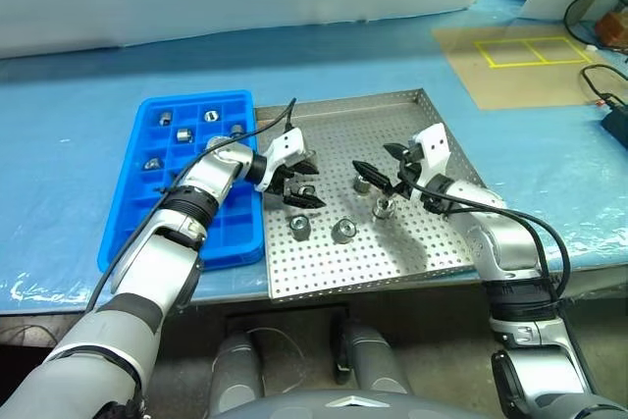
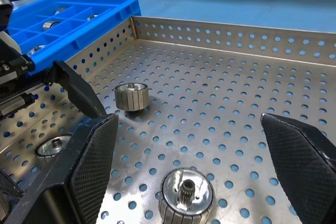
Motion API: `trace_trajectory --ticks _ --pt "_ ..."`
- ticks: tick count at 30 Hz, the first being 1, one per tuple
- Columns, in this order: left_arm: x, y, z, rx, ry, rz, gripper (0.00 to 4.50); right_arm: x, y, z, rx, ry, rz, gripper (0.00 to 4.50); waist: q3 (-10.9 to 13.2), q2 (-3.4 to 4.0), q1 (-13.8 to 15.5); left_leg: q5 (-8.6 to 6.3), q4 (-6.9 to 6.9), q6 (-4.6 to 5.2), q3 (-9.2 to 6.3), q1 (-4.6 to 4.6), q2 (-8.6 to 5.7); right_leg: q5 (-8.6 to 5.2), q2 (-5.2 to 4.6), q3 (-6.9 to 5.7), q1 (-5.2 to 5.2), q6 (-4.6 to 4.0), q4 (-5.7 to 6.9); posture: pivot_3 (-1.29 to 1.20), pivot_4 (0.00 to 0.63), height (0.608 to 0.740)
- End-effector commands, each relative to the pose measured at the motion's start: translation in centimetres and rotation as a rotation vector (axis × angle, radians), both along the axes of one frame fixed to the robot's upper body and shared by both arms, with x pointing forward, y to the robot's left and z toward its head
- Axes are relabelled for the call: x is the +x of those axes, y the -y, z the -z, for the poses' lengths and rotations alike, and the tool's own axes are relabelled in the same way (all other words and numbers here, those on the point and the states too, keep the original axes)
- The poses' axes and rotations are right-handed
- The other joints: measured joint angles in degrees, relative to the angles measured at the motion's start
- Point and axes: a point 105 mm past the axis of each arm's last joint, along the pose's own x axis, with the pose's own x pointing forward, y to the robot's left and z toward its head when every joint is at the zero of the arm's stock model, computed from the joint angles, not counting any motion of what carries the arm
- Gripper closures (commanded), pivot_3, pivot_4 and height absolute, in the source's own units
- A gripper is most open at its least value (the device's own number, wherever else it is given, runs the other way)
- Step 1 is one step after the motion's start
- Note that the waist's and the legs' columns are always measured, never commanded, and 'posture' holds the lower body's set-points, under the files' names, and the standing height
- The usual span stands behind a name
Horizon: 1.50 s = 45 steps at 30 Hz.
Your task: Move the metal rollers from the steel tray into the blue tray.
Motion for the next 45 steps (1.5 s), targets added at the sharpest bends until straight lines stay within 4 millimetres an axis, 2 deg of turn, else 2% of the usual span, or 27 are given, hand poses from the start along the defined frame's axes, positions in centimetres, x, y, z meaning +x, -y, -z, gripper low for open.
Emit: trace_trajectory --ticks 1,9,12,15,18,23,26,30,32,33,36,41,45 --pt "0.0 -1.0 0.6 0.043 -0.009 -0.007 0.0 -0.1 -0.1 -1.6 0.016 0.059 -0.001 0.05 0.0 0.0 -0.13 0.0 0.0 0.0 0.0 0.01 0.0 0.0 0.0 0.0 0.0 0.0 0.0 -0.5 0.15 0.74" --pt "-0.8 -2.8 2.9 0.14 -0.059 -0.002 0.0 0.1 -0.1 -1.4 0.02 0.058 0.015 0.05 -0.02 0.03 -1.65 0.0 -0.01 -0.01 0.0 0.04 0.01 -0.01 0.02 0.0 0.04 0.01 0.01 -0.5 0.15 0.74" --pt "-0.8 -3.2 3.1 0.166 -0.06 -0.008 0.0 0.1 -0.3 -1.4 0.022 0.057 0.014 0.05 -0.05 0.08 -1.9 0.01 -0.04 -0.03 0.0 0.11 0.03 -0.05 0.05 0.0 0.08 0.08 0.01 -0.5 0.15 0.74" --pt "-0.5 -3.6 3.2 0.206 -0.035 -0.008 0.59 0.2 -0.4 -1.3 0.023 0.056 0.016 0.0 -0.05 0.08 -2.52 0.02 -0.03 -0.03 0.0 0.17 0.02 -0.15 0.05 0.0 0.11 0.25 0.01 -0.5 0.15 0.74" --pt "-0.1 -3.8 3.4 0.235 -0.013 -0.034 1.54 0.2 -0.4 -1.2 0.024 0.056 0.021 0.0 -0.06 0.09 -3.01 0.02 -0.02 -0.03 -0.01 0.19 0.02 -0.19 0.05 0.0 0.13 0.32 0.01 -0.51 0.15 0.74" --pt "-0.4 -4.1 3.6 0.268 -0.009 0.001 1.54 0.1 -0.3 -1.1 0.032 0.057 0.038 0.0 -0.06 0.09 -3.85 0.01 -0.04 -0.04 -0.04 0.21 0.02 -0.24 0.08 0.0 0.13 0.41 -0.01 -0.52 0.15 0.74" --pt "-0.1 -4.1 3.6 0.278 -0.003 -0.011 2.1 0.0 -0.3 -0.9 0.038 0.058 0.049 0.0 -0.06 0.09 -4.42 0.0 -0.05 -0.01 -0.06 0.14 0.01 -0.23 0.07 -0.01 0.13 0.4 -0.1 -0.53 0.15 0.74" --pt "-0.2 -3.8 3.0 0.26 -0.013 0.006 2.1 0.1 -0.2 -1.0 0.046 0.062 0.066 0.0 -0.06 0.09 -4.52 -0.02 -0.06 0.02 -0.07 0.11 0.0 -0.16 0.07 -0.03 0.13 0.28 -0.16 -0.53 0.15 0.74" --pt "-0.2 -3.8 2.9 0.254 -0.011 0.005 2.45 0.1 -0.3 -0.9 0.048 0.062 0.065 0.0 -0.06 0.09 -4.52 -0.03 -0.05 0.02 -0.07 0.1 0.0 -0.15 0.07 -0.04 0.13 0.25 -0.17 -0.53 0.15 0.74" --pt "0.0 -3.9 2.7 0.25 -0.003 -0.002 2.59 0.1 -0.4 -0.9 0.048 0.062 0.064 0.0 -0.06 0.09 -4.52 -0.03 -0.05 0.02 -0.08 0.1 0.01 -0.15 0.07 -0.04 0.13 0.25 -0.17 -0.52 0.15 0.74" --pt "0.7 -4.0 1.5 0.238 0.073 -0.025 2.63 0.1 -0.7 -0.9 0.051 0.061 0.051 0.0 -0.05 0.09 -4.53 -0.03 -0.08 0.03 -0.08 0.08 0.01 -0.14 0.07 -0.06 0.12 0.24 -0.2 -0.52 0.15 0.74" --pt "1.1 -3.1 -2.8 0.072 0.177 -0.019 2.63 0.2 -1.6 -1.3 0.074 0.06 0.01 0.0 -0.02 0.08 -4.43 -0.03 -0.07 0.03 -0.13 -0.21 0.02 -0.03 0.06 -0.12 -0.08 0.05 -0.23 -0.49 0.15 0.74" --pt "1.0 -4.1 -5.6 0.01 0.245 -0.036 2.63 0.4 -3.1 -2.0 0.081 0.069 -0.069 0.0 -0.01 0.09 -4.24 -0.09 -0.08 0.15 -0.16 -0.43 0.03 0.0 0.04 -0.21 -0.17 -0.01 -0.36 -0.46 0.15 0.74"
